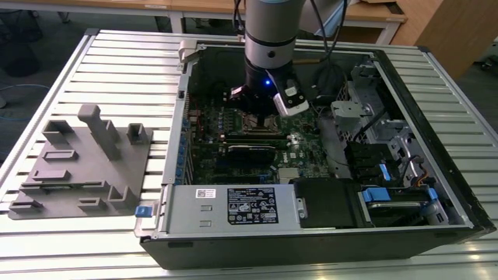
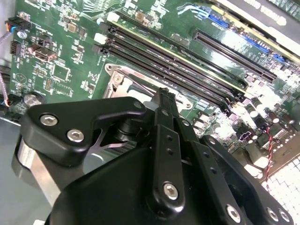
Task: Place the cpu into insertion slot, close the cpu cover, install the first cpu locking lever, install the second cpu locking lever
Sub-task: 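Install the second cpu locking lever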
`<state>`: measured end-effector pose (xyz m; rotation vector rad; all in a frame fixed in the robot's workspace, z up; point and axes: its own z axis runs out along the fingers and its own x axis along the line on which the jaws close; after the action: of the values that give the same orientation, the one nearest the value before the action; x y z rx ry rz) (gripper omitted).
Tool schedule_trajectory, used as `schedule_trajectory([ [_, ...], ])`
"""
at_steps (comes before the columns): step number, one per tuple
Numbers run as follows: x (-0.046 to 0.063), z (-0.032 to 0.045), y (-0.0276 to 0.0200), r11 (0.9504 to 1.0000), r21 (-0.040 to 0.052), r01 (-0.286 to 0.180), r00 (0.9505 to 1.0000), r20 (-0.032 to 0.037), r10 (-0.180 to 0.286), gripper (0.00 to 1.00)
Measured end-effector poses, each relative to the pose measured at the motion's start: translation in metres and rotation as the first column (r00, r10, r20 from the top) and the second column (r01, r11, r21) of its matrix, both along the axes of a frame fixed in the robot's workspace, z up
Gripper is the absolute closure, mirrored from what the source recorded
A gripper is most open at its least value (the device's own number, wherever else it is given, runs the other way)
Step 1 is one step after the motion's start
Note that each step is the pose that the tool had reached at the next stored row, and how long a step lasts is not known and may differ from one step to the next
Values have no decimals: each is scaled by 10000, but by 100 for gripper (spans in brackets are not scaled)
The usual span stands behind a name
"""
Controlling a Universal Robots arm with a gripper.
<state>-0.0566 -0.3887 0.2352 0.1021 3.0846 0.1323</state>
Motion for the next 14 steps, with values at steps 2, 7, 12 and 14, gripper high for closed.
schedule_trajectory([
  [2, -16, -10, 0, 10000, 0, 0, 10000, 0, 0, 89],
  [7, -36, -36, 2, 10000, 0, 1, 10000, -6, -1, 89],
  [12, -40, -81, 2, 10000, 8, 2, 10000, -13, -2, 89],
  [14, -40, -102, 2, 10000, 21, 2, 10000, -19, -2, 89],
])
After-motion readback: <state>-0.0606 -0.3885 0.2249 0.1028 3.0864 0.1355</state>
